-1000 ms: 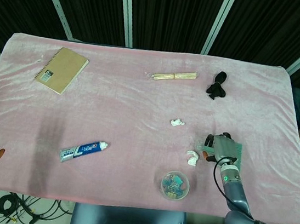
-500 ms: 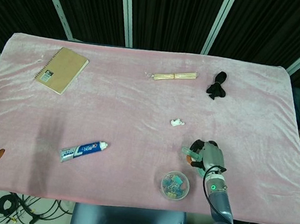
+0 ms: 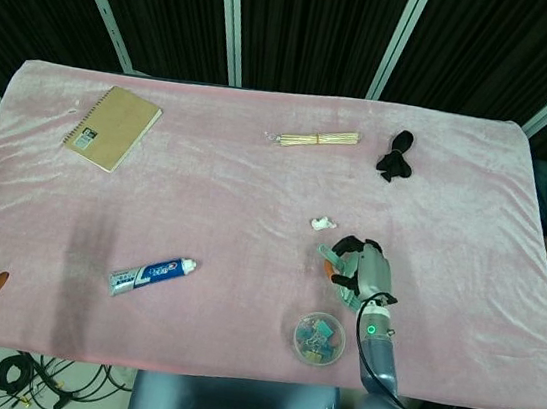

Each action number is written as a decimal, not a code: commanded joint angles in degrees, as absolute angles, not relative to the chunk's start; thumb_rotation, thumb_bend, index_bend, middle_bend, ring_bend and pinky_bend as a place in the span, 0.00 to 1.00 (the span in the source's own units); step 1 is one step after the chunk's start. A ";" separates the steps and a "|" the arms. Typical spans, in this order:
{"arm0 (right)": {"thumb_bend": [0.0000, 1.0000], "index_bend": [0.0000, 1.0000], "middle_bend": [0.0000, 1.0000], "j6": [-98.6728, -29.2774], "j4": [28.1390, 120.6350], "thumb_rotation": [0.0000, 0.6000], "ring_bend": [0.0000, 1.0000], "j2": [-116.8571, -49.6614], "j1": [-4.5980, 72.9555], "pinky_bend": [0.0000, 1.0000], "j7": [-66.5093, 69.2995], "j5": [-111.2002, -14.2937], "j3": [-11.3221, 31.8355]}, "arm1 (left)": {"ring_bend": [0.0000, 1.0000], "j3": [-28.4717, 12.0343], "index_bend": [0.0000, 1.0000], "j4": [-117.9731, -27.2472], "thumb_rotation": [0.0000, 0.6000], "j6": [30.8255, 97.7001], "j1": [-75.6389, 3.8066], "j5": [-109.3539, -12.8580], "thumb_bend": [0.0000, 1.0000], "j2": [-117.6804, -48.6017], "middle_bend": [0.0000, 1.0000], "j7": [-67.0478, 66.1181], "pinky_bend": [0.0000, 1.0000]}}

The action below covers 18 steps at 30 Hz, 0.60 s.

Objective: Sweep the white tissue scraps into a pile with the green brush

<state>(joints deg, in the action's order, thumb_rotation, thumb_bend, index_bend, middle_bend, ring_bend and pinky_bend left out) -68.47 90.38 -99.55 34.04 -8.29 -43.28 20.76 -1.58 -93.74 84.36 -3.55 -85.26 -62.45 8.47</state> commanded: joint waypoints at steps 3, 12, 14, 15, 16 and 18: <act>0.32 0.66 0.61 -67.81 87.55 1.00 0.36 -104.58 36.92 0.13 -4.17 -41.96 26.97 | 0.00 -1.59 0.09 -93.69 1.00 84.20 -3.61 -85.18 0.28 -62.44 0.06 8.48 0.10; 0.32 0.67 0.61 -62.19 84.06 1.00 0.36 -106.58 39.77 0.13 8.94 -46.47 34.48 | 0.00 -1.57 0.09 -93.57 1.00 84.00 -3.73 -85.22 0.28 -62.40 0.06 8.55 0.11; 0.32 0.67 0.60 -61.01 84.69 1.00 0.36 -105.50 39.50 0.13 11.37 -47.82 35.09 | 0.00 -1.56 0.09 -93.56 1.00 83.94 -3.76 -85.24 0.28 -62.38 0.06 8.59 0.12; 0.32 0.67 0.60 -60.70 84.90 1.00 0.36 -105.13 39.38 0.13 11.94 -48.16 35.18 | 0.00 -1.55 0.09 -93.57 1.00 83.93 -3.77 -85.24 0.28 -62.37 0.06 8.59 0.12; 0.32 0.67 0.60 -60.07 85.37 1.00 0.36 -104.23 39.09 0.13 12.83 -48.69 35.32 | 0.00 -1.54 0.09 -93.59 1.00 83.91 -3.77 -85.26 0.28 -62.35 0.06 8.62 0.12; 0.32 0.67 0.60 -59.56 86.06 1.00 0.36 -102.53 38.46 0.13 13.60 -49.45 35.35 | 0.00 -1.51 0.09 -93.60 1.00 83.92 -3.76 -85.30 0.28 -62.31 0.06 8.68 0.12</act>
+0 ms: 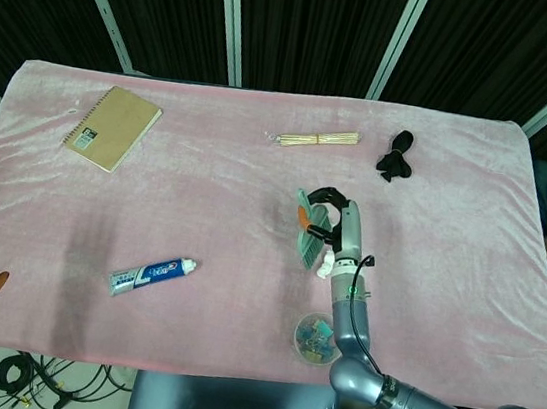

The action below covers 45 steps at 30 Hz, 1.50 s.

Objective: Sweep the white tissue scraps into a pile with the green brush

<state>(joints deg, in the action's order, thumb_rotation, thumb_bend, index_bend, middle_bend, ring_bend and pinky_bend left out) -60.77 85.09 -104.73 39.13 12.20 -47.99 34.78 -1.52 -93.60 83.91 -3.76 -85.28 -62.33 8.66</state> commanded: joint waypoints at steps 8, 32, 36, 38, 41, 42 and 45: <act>0.32 0.67 0.60 -54.27 86.82 1.00 0.36 -94.87 36.79 0.13 12.66 -51.70 32.21 | 0.00 -1.43 0.09 -93.69 1.00 83.95 -3.73 -85.39 0.28 -62.28 0.06 8.67 0.13; 0.35 0.69 0.62 -47.88 70.81 1.00 0.35 -99.53 39.55 0.13 24.41 -67.15 22.74 | 0.00 -1.44 0.10 -94.06 1.00 83.69 -3.72 -85.04 0.28 -62.14 0.06 8.85 0.16; 0.35 0.70 0.62 -49.40 72.70 1.00 0.35 -100.90 39.69 0.13 28.61 -66.72 24.52 | 0.00 -1.45 0.10 -93.96 1.00 83.52 -3.81 -85.04 0.28 -62.07 0.06 9.11 0.17; 0.35 0.71 0.62 -49.63 75.21 1.00 0.35 -100.79 39.38 0.13 31.32 -66.41 25.33 | 0.00 -1.41 0.10 -93.91 1.00 83.38 -3.87 -85.07 0.28 -62.05 0.06 9.16 0.17; 0.36 0.72 0.62 -49.05 78.54 1.00 0.35 -100.28 38.83 0.13 35.41 -65.59 26.40 | 0.00 -1.40 0.10 -93.92 1.00 83.30 -3.92 -85.11 0.28 -62.00 0.06 9.15 0.17; 0.36 0.72 0.62 -48.37 80.12 1.00 0.35 -99.81 38.54 0.13 37.68 -65.26 26.90 | 0.00 -1.38 0.10 -93.91 1.00 83.31 -3.92 -85.14 0.28 -61.99 0.06 9.15 0.17; 0.36 0.72 0.62 -46.85 83.00 1.00 0.35 -98.52 37.96 0.13 42.83 -65.43 27.91 | 0.00 -1.36 0.10 -93.95 1.00 83.35 -3.88 -85.14 0.28 -61.96 0.06 9.26 0.17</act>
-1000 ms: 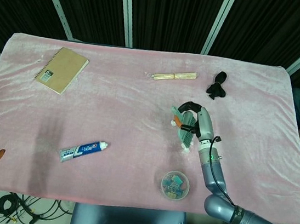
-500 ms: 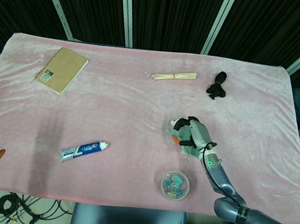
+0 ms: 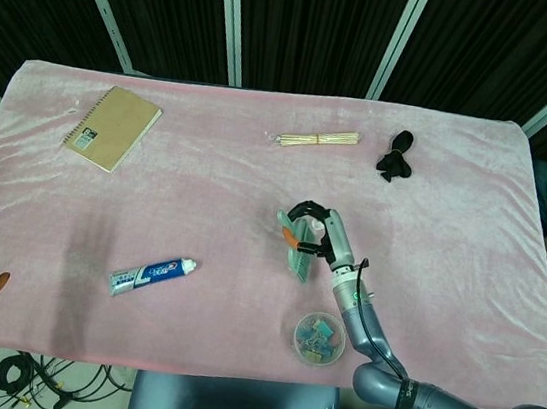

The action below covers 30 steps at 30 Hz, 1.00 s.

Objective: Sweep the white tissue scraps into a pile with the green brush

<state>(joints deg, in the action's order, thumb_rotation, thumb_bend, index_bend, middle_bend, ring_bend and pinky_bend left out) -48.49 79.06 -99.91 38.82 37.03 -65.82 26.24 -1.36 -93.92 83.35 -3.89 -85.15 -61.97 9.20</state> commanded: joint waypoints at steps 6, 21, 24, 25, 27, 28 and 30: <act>0.36 0.72 0.62 -49.29 82.48 1.00 0.35 -96.93 37.54 0.13 45.33 -70.13 28.24 | 0.00 -1.30 0.10 -93.96 1.00 83.41 -3.82 -85.18 0.28 -61.87 0.06 9.33 0.18; 0.37 0.73 0.58 -51.85 58.13 1.00 0.32 -98.61 41.18 0.13 38.79 -74.35 24.52 | 0.00 -1.39 0.10 -94.26 1.00 83.34 -3.79 -84.73 0.28 -62.02 0.06 8.50 0.18; 0.37 0.73 0.58 -50.62 55.84 1.00 0.32 -100.10 41.86 0.13 41.66 -73.14 24.70 | 0.00 -1.41 0.10 -94.39 1.00 83.28 -3.80 -84.61 0.28 -62.01 0.06 8.32 0.18; 0.37 0.73 0.59 -50.19 55.39 1.00 0.32 -100.49 42.00 0.13 42.62 -72.68 24.86 | 0.00 -1.42 0.10 -94.41 1.00 83.26 -3.80 -84.58 0.28 -62.01 0.06 8.27 0.18; 0.38 0.73 0.59 -48.88 54.32 1.00 0.32 -101.45 42.47 0.13 45.86 -71.40 25.55 | 0.00 -1.45 0.10 -94.48 1.00 83.22 -3.81 -84.49 0.28 -62.00 0.06 8.20 0.18; 0.39 0.73 0.59 -48.28 54.25 1.00 0.32 -101.75 42.54 0.13 47.51 -70.68 26.03 | 0.00 -1.46 0.10 -94.49 1.00 83.22 -3.81 -84.46 0.28 -62.00 0.06 8.20 0.18; 0.39 0.73 0.60 -46.95 54.15 1.00 0.32 -102.34 42.74 0.13 51.61 -69.31 27.15 | 0.00 -1.48 0.10 -94.49 1.00 83.22 -3.81 -84.43 0.28 -61.99 0.06 8.26 0.18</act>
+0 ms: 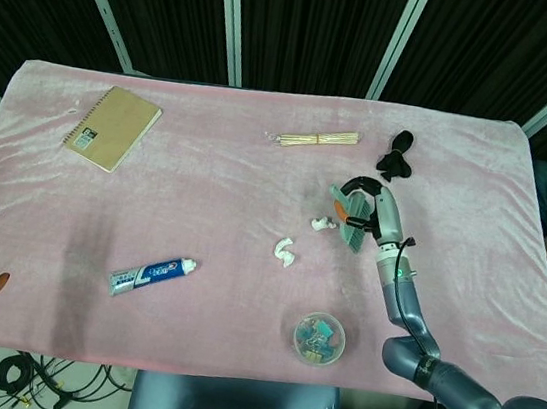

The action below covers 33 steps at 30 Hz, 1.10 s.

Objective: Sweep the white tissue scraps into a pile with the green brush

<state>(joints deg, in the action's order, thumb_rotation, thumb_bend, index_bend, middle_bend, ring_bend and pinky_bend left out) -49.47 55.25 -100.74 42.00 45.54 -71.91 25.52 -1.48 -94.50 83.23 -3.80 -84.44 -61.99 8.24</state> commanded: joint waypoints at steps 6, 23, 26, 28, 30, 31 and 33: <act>0.39 0.74 0.60 -45.52 53.25 1.00 0.32 -104.15 43.30 0.13 59.13 -69.13 27.62 | 0.00 -1.45 0.10 -94.45 1.00 83.00 -3.91 -84.46 0.28 -61.93 0.06 8.30 0.18; 0.40 0.74 0.61 -50.23 63.67 1.00 0.33 -104.94 43.53 0.13 71.30 -77.22 23.90 | 0.00 -1.33 0.11 -94.43 1.00 82.48 -4.08 -84.47 0.28 -61.68 0.06 8.81 0.24; 0.40 0.74 0.61 -50.94 68.87 1.00 0.32 -102.73 42.93 0.13 74.51 -80.03 22.36 | 0.00 -1.28 0.11 -94.54 1.00 82.34 -4.11 -84.44 0.28 -61.60 0.06 8.71 0.25; 0.40 0.74 0.61 -52.08 71.92 1.00 0.32 -101.53 42.85 0.13 75.28 -82.37 21.25 | 0.00 -1.29 0.11 -94.61 1.00 82.40 -4.08 -84.41 0.28 -61.57 0.06 8.70 0.25; 0.40 0.74 0.61 -52.95 73.91 1.00 0.33 -100.74 42.80 0.13 75.63 -83.72 20.60 | 0.00 -1.31 0.11 -94.68 1.00 82.49 -4.03 -84.38 0.28 -61.56 0.06 8.75 0.25; 0.40 0.74 0.61 -53.52 74.96 1.00 0.33 -100.22 42.82 0.13 75.69 -84.37 20.36 | 0.00 -1.32 0.11 -94.71 1.00 82.53 -4.01 -84.37 0.28 -61.54 0.06 8.78 0.25; 0.40 0.74 0.61 -54.47 75.49 1.00 0.32 -99.55 42.90 0.13 74.44 -85.13 20.06 | 0.00 -1.28 0.11 -94.67 1.00 82.53 -4.00 -84.42 0.28 -61.52 0.06 8.79 0.25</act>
